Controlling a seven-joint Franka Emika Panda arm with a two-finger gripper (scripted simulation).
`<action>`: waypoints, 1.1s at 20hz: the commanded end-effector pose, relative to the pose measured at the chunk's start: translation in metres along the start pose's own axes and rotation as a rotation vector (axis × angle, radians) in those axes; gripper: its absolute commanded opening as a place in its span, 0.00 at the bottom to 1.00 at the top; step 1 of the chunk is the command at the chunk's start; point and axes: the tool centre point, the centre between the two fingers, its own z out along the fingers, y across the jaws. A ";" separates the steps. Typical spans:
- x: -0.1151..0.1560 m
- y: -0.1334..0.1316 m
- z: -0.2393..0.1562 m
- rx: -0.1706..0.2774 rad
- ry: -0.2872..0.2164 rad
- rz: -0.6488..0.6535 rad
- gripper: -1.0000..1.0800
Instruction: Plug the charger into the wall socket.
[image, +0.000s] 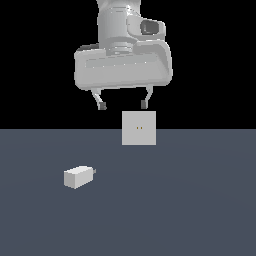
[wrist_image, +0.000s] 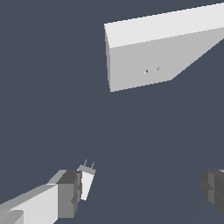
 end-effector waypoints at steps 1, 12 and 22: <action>-0.009 -0.006 0.006 -0.004 0.021 0.028 0.96; -0.036 -0.029 0.031 -0.026 0.101 0.135 0.96; -0.053 -0.048 0.052 -0.046 0.163 0.218 0.96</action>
